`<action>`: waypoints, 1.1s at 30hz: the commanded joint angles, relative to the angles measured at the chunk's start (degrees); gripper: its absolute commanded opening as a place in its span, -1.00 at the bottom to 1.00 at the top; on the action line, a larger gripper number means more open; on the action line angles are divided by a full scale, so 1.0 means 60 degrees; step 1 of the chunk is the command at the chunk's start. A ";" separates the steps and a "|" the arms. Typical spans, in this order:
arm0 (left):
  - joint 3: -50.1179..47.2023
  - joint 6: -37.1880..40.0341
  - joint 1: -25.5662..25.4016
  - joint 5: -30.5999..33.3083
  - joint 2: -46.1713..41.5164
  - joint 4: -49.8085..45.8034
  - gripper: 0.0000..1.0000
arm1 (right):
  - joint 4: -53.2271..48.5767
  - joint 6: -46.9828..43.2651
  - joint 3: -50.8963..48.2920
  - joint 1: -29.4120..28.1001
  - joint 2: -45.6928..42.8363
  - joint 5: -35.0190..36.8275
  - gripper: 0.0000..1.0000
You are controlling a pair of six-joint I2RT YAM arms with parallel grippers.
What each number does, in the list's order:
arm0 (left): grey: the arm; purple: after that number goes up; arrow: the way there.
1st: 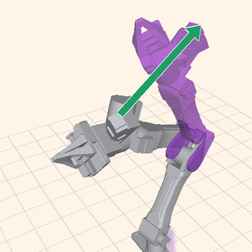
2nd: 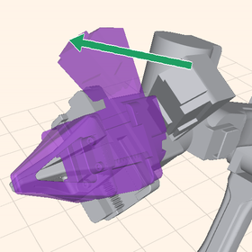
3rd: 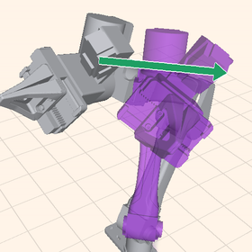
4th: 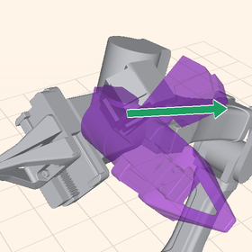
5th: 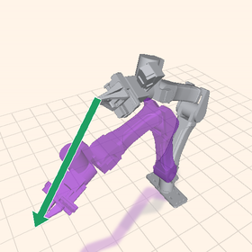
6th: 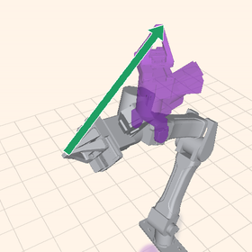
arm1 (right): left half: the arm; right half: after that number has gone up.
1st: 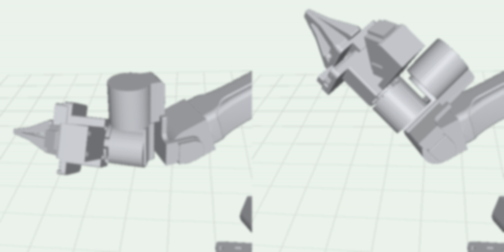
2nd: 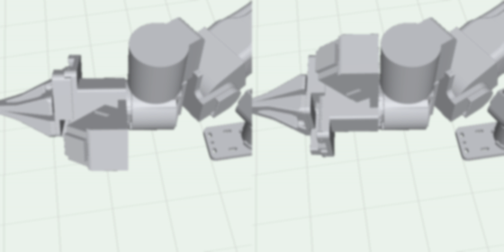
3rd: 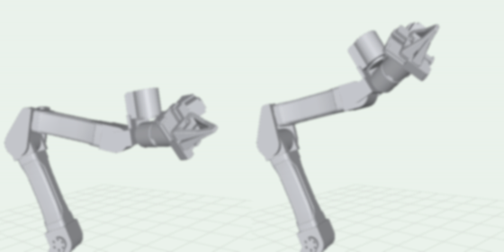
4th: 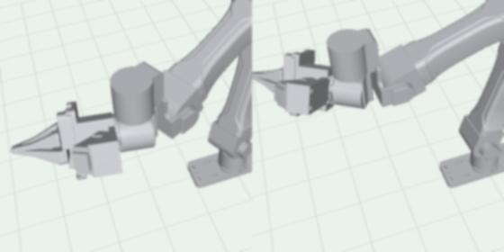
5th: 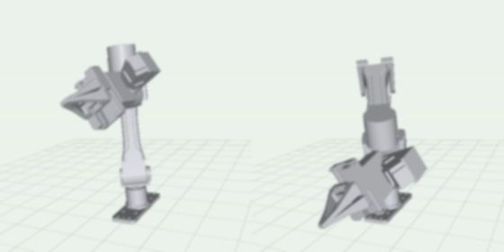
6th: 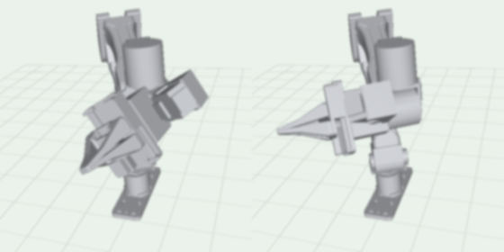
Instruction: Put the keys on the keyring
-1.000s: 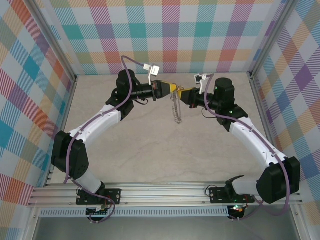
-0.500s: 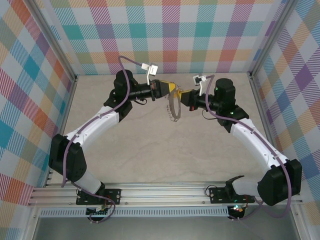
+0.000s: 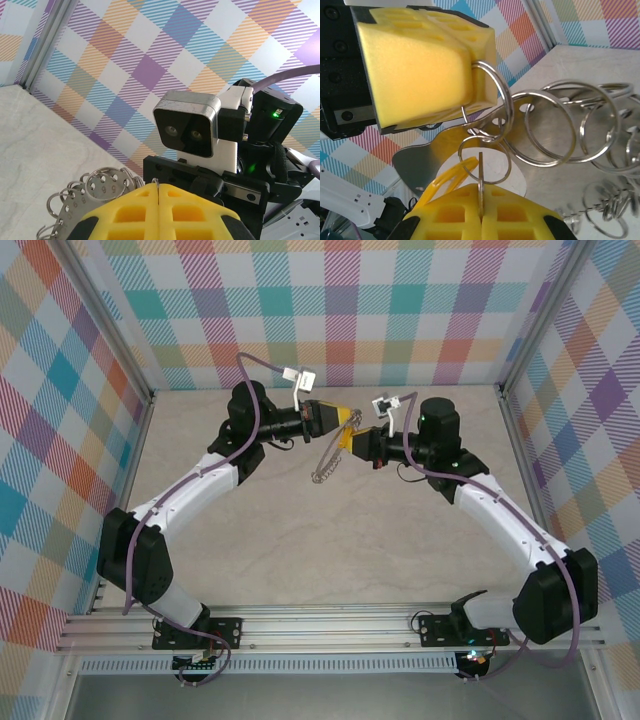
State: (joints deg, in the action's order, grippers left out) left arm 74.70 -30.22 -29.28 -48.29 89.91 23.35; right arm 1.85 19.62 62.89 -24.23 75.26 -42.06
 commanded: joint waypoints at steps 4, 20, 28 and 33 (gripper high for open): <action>-0.0090 0.0040 -0.0123 0.0071 -0.0435 0.0726 -1.00 | 0.0117 -0.0062 0.0255 -0.0078 0.0026 -0.0177 -1.00; -0.0247 -0.0076 -0.0145 0.0096 -0.0511 0.1042 -1.00 | -0.0323 0.0088 -0.0826 0.0862 -0.2172 0.0134 -0.25; -0.0313 -0.0096 -0.0145 0.0018 -0.0527 0.1058 -1.00 | 0.0794 0.0927 -0.0546 0.1005 -0.1871 0.0979 -0.37; -0.0348 -0.0114 -0.0138 -0.0021 -0.0604 0.1057 -1.00 | 0.1546 0.1371 -0.0197 0.1006 -0.1092 0.0586 -0.49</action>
State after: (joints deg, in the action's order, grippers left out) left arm 72.86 -30.48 -29.56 -47.46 89.03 25.91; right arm 6.11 25.28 59.20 -18.65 66.96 -38.02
